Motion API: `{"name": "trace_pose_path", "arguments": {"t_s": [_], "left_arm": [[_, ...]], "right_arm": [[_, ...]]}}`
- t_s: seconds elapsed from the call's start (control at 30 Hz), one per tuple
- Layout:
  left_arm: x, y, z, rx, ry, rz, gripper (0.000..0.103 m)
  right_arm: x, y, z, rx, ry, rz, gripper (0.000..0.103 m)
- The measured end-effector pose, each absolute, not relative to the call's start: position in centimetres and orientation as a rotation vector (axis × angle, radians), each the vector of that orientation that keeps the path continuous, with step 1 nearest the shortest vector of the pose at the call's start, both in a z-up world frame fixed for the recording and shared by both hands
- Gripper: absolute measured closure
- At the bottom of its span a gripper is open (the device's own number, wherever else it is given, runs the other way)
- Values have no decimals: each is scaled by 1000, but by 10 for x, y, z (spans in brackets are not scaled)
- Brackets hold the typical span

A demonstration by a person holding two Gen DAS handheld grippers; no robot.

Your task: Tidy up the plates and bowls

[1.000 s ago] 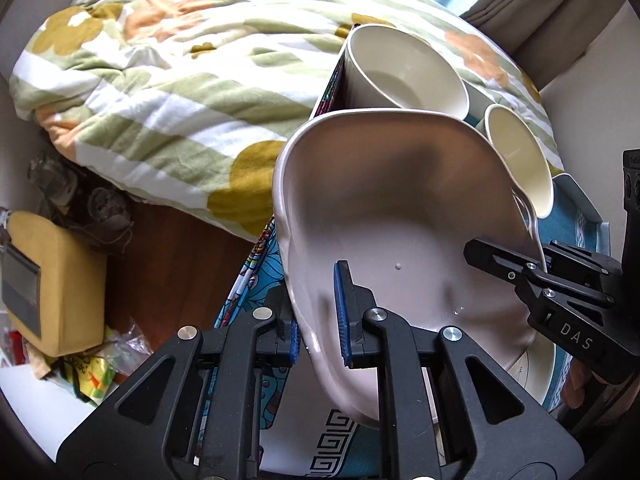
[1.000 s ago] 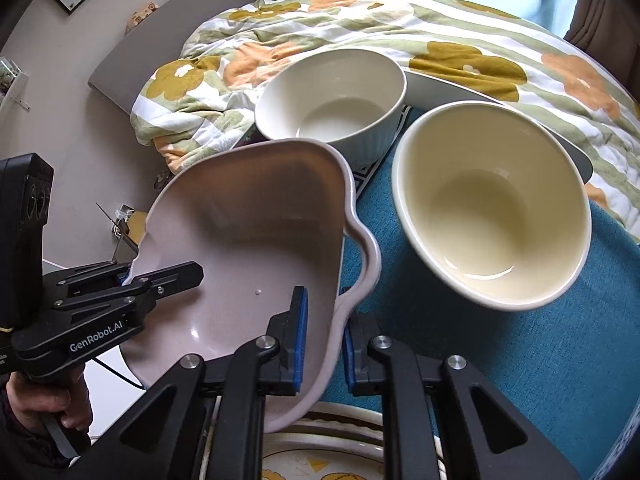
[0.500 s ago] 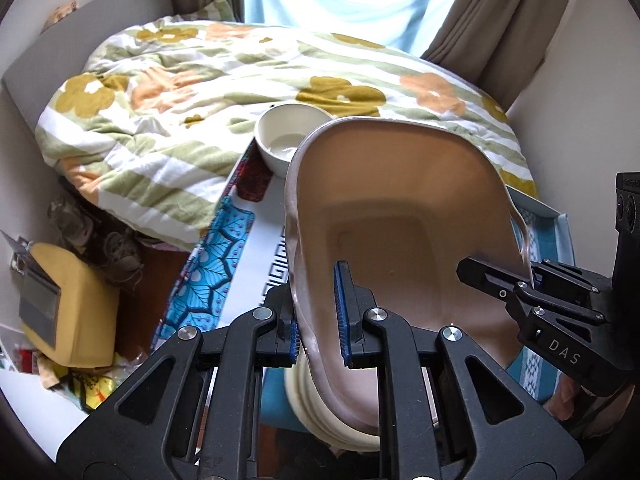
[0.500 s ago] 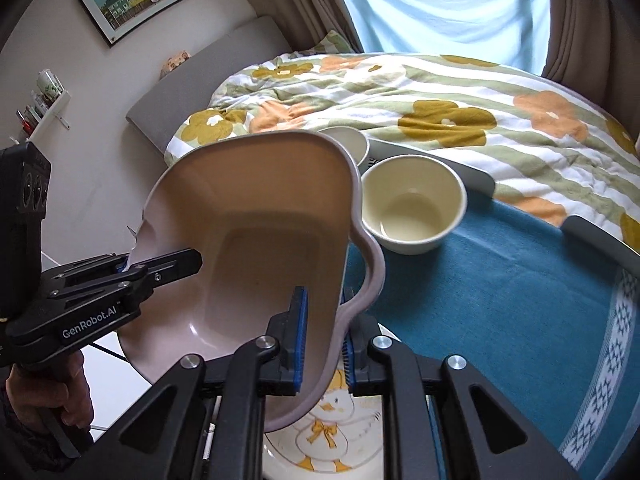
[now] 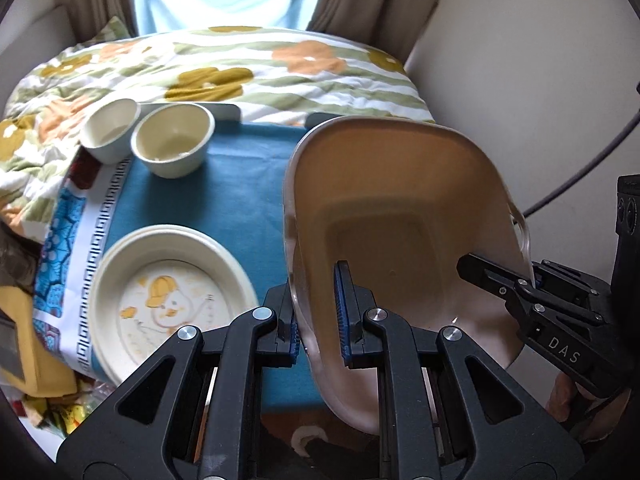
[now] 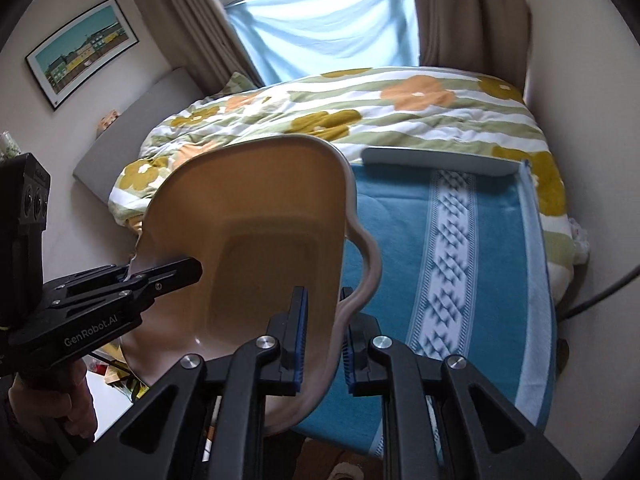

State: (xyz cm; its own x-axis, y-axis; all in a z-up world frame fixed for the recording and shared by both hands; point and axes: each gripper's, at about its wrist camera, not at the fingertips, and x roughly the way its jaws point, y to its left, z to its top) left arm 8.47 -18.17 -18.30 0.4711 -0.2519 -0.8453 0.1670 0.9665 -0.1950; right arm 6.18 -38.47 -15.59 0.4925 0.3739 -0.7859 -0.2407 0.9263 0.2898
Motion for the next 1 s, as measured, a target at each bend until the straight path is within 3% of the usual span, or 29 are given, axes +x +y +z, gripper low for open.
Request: {"name": "trace_pose_path", "arguments": {"t_s": [0.4,0.8,1.0], "left_arm": [[108,-265,-287,-68,1200,-380,91],[113,-282,-306,3,1220,-376,90],[116,-288,-307,27,1220,-366,76]], "right_arm": [[60,-469,-253,251,1096,206,89],[64,-483,-274,313,1104,192,89],[67,-488,-276,357,1113,195,89]]}}
